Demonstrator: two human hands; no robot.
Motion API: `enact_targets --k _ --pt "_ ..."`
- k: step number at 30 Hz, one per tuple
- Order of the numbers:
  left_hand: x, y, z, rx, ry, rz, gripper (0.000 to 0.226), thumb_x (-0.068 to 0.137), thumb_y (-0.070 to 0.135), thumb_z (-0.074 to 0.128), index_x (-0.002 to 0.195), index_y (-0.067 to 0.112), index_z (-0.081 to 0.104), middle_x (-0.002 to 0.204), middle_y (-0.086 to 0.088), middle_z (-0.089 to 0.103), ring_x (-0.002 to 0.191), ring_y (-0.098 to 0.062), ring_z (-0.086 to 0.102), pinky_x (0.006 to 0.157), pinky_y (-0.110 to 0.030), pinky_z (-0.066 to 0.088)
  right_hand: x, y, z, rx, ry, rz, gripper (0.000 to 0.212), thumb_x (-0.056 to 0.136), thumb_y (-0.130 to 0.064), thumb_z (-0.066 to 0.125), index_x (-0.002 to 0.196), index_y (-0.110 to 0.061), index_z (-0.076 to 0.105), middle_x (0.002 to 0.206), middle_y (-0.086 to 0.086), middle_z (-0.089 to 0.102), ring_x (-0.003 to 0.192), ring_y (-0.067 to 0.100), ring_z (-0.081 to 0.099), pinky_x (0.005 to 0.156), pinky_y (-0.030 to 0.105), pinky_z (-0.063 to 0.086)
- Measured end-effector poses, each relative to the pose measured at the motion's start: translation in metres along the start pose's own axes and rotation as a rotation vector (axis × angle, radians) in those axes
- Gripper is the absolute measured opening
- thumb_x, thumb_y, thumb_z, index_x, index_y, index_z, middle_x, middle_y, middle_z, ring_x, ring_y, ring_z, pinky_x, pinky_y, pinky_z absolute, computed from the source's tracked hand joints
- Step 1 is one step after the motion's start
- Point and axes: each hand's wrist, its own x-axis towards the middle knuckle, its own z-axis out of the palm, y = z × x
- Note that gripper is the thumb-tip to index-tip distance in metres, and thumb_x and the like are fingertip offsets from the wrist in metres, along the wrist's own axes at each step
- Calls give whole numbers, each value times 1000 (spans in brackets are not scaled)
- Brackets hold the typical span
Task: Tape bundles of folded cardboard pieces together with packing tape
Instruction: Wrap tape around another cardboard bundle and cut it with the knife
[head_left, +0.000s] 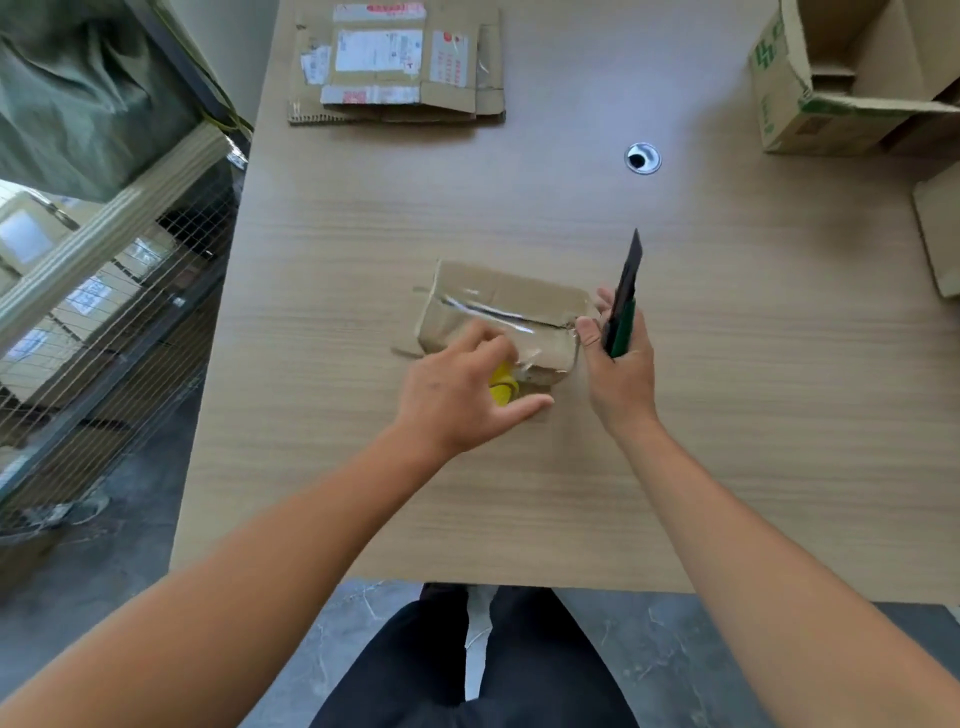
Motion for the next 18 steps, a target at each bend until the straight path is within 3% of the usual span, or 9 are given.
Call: enact_targets --k 2,4,7,9,13,16,18 --pt "-2 10 -18 -128 -119 -54 44 77 68 67 90 26 64 107 12 64 93 -17 66 77 -41 55 9 -6 -16 -46 -100 61 13 95 -22 67 99 -29 58 100 10 61 96 23 63 91 34 51" --pt "-5 13 -36 -291 -200 -98 34 79 55 70 87 21 67 112 8 69 105 -14 65 94 -38 51 10 -14 -25 -11 -205 151 15 96 -18 67 92 -30 60 96 2 64 90 19 65 91 41 55" --pt "-13 0 -59 -374 -131 -210 23 77 47 73 84 25 67 124 7 64 119 -5 58 105 -21 40 9 -19 -29 -1 -292 203 11 97 -17 67 95 -27 64 103 3 69 96 25 67 96 52 56" --pt "-11 -15 -71 -315 -115 -285 20 76 45 80 82 33 64 136 5 56 129 -3 51 106 -18 35 8 -22 -28 18 -306 217 10 97 -17 68 99 -26 66 105 -2 70 93 18 64 95 50 55" --pt "0 -37 -82 -210 -360 -328 20 80 37 83 82 32 64 160 3 37 141 -5 40 109 -22 28 8 -27 -19 -11 -326 224 7 96 -18 69 102 -21 66 105 5 70 89 14 61 85 36 53" --pt "3 -39 -77 -214 -388 -351 21 79 40 83 83 27 68 155 6 39 135 -7 45 103 -20 29 5 -33 -23 -242 -232 123 20 89 -28 72 85 -16 57 93 -7 53 74 1 53 71 19 44" --pt "3 -37 -75 -202 -346 -423 24 78 44 84 83 27 69 143 7 42 124 -7 49 99 -21 29 -12 -35 -28 -271 -228 155 32 83 -39 71 71 -22 46 74 -14 46 56 4 44 54 20 34"
